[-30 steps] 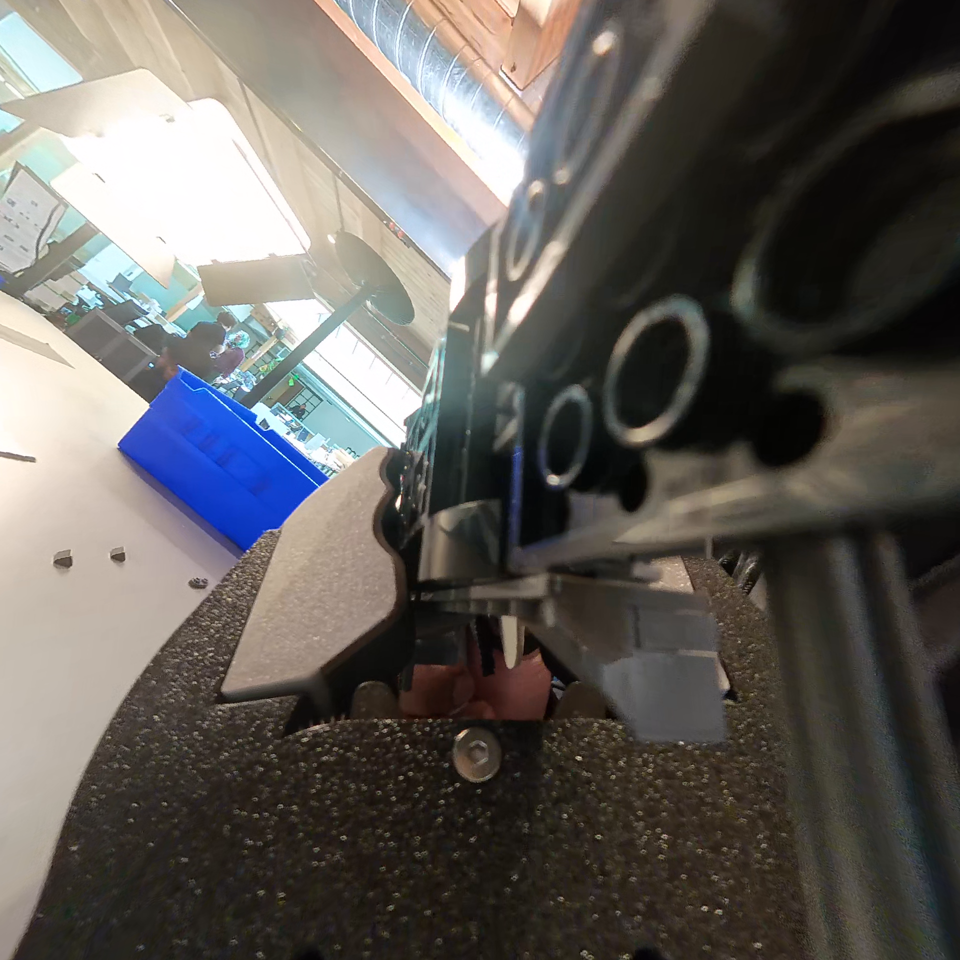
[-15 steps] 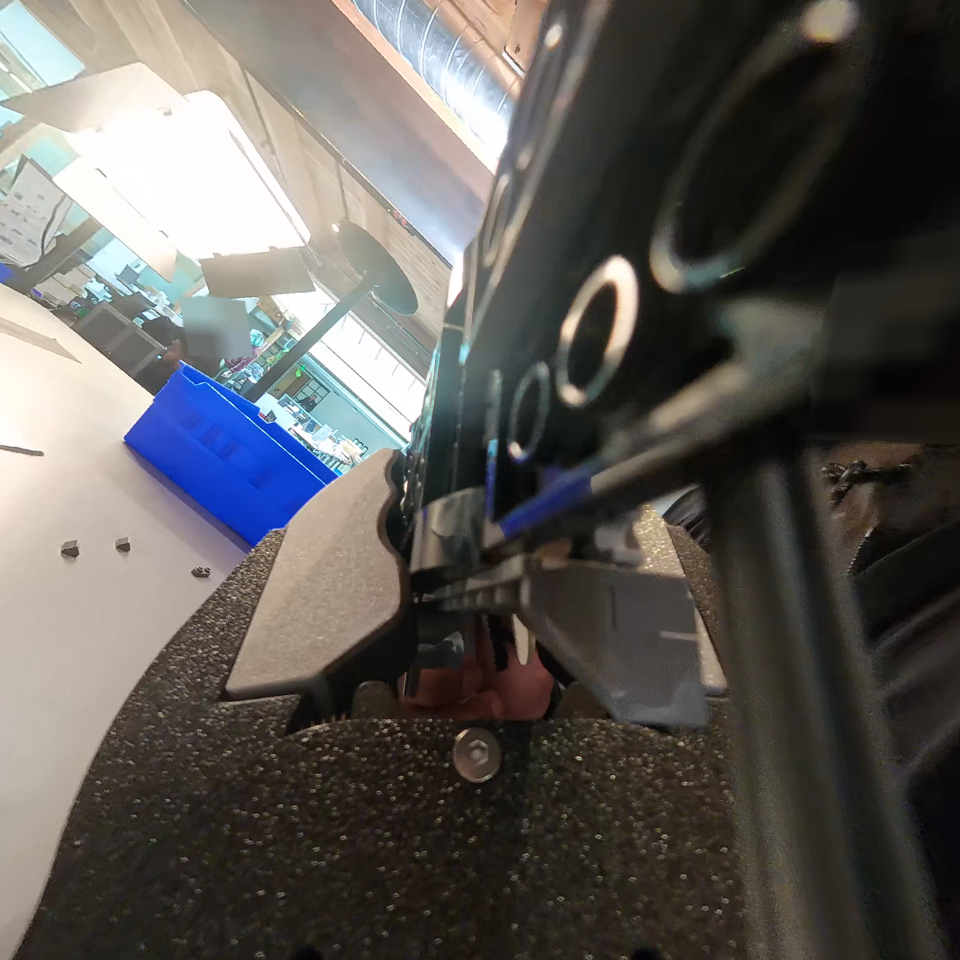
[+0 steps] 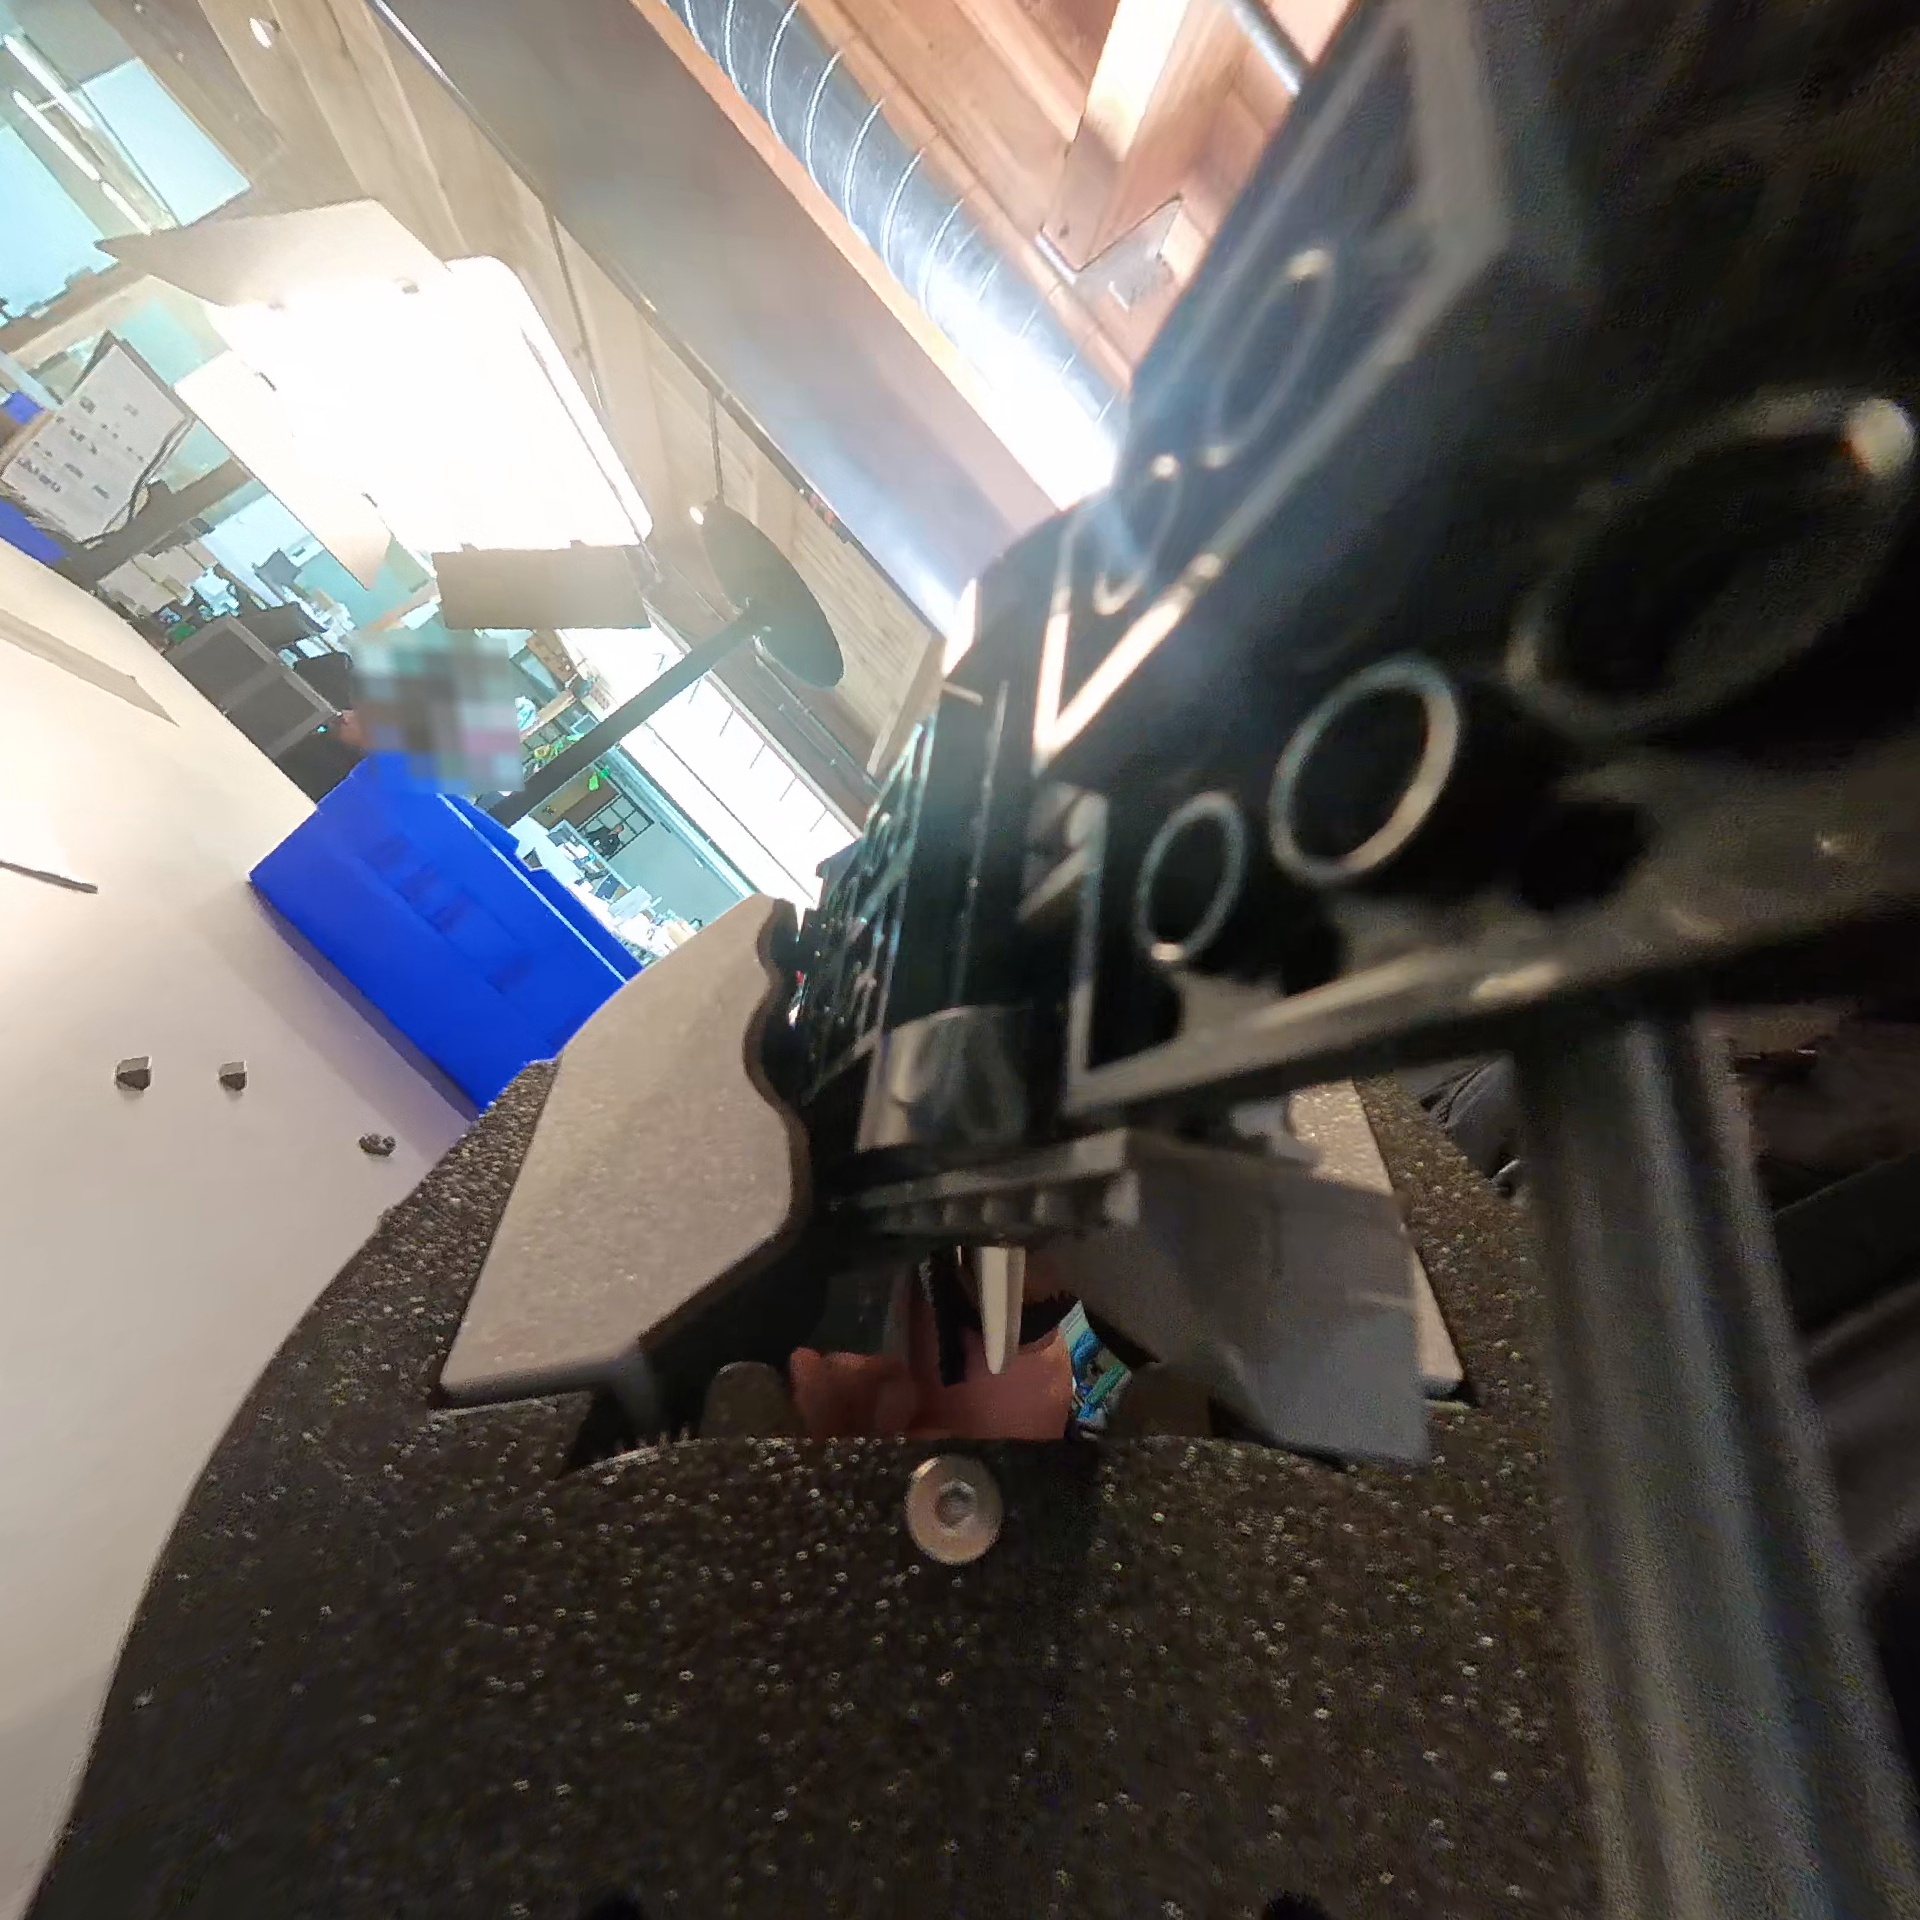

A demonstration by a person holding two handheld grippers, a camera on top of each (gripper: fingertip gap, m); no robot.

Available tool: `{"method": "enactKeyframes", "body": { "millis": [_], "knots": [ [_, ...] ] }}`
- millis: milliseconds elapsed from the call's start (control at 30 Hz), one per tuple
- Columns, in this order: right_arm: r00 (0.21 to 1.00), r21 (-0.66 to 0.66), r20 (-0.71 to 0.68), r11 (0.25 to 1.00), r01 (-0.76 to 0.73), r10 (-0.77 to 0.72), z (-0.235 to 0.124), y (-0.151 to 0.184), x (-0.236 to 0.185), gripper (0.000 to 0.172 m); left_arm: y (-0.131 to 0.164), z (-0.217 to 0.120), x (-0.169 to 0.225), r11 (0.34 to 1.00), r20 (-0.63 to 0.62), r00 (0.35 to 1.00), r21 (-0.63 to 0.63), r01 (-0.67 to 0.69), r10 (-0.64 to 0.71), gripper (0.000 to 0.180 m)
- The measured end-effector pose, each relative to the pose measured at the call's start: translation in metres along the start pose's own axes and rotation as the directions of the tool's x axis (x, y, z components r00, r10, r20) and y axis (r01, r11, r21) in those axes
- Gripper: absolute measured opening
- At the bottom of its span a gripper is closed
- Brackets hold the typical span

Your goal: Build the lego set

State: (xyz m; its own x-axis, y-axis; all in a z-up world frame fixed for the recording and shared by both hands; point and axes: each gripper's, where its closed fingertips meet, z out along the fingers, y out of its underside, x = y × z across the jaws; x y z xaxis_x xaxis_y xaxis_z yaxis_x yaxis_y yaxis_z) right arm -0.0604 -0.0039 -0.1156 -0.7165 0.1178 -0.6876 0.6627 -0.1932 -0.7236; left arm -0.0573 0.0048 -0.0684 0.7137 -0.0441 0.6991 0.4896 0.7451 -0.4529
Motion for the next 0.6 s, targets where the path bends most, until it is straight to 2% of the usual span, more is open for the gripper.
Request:
{"method": "enactKeyframes", "body": {
  "millis": [167,600],
  "knots": [
    [1.0,-0.008,-0.005,1.0,-0.001,0.001,0.001,0.006,0.0,0.067,0.001,-0.006,-0.002,0.999,0.017,0.999,0.013,0.031,-0.031,0.061],
    [0.999,-0.009,0.027,1.0,-0.018,0.018,0.005,0.01,-0.003,0.081,0.001,-0.008,0.008,0.997,-0.058,0.996,0.015,0.074,-0.073,0.061]
  ]
}}
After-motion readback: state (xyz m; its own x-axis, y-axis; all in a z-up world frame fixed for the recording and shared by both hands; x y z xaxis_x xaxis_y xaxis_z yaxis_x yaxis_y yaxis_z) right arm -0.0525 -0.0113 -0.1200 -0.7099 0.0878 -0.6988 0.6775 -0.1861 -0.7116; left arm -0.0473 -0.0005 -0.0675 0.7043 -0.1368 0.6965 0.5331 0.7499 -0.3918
